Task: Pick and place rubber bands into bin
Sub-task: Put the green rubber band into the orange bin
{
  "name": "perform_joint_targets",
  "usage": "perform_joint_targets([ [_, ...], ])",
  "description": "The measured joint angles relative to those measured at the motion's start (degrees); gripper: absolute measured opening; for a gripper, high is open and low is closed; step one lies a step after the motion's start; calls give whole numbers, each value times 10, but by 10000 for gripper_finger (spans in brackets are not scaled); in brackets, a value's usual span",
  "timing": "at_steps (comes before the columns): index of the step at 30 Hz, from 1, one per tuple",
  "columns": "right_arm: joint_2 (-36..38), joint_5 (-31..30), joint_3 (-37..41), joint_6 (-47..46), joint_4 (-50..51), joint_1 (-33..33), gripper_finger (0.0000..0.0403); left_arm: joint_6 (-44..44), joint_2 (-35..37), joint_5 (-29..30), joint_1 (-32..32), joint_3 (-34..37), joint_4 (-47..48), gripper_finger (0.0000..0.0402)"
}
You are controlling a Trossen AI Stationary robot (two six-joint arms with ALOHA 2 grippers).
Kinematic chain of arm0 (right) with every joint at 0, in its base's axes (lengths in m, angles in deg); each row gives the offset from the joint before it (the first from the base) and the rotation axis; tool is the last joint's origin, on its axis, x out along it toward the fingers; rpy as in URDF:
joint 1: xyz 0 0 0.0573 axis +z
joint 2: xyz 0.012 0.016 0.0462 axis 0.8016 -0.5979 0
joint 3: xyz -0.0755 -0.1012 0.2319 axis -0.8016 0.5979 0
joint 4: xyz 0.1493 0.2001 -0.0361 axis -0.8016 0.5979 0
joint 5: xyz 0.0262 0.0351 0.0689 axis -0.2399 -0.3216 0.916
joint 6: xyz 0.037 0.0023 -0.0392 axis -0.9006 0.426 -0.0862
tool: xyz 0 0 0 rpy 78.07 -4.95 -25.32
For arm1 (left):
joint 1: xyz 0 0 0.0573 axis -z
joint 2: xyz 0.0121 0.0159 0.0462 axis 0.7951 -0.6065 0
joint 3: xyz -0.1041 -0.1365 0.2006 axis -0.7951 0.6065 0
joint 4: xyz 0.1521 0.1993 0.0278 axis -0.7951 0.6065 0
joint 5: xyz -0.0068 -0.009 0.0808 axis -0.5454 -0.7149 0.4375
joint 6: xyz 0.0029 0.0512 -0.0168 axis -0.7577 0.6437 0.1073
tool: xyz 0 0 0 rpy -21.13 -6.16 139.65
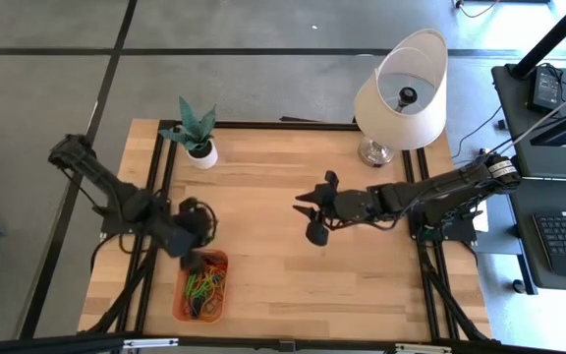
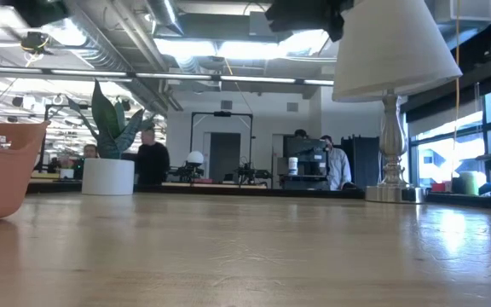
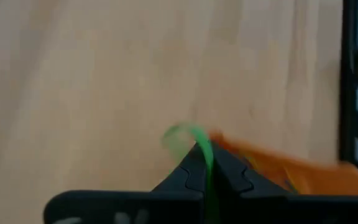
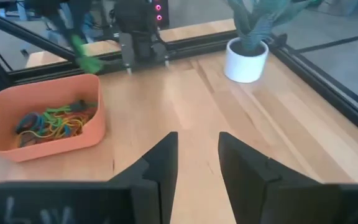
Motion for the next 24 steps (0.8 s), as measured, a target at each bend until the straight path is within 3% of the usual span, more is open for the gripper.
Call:
perform_joint_targets([
  [7, 0, 0, 0, 0, 0, -19, 118, -167, -59, -123, 69, 14, 29, 2],
  [11, 0, -1, 0, 0, 0, -24, 118, -210, -101, -175, 85, 26, 25, 2],
  [19, 0, 0, 0, -4, 0, -24, 118, -235, -164, -161, 96, 26, -22, 3],
  [24, 0, 0, 2, -40, 3, -24, 118, -234, -172, -173, 96, 27, -22, 29],
])
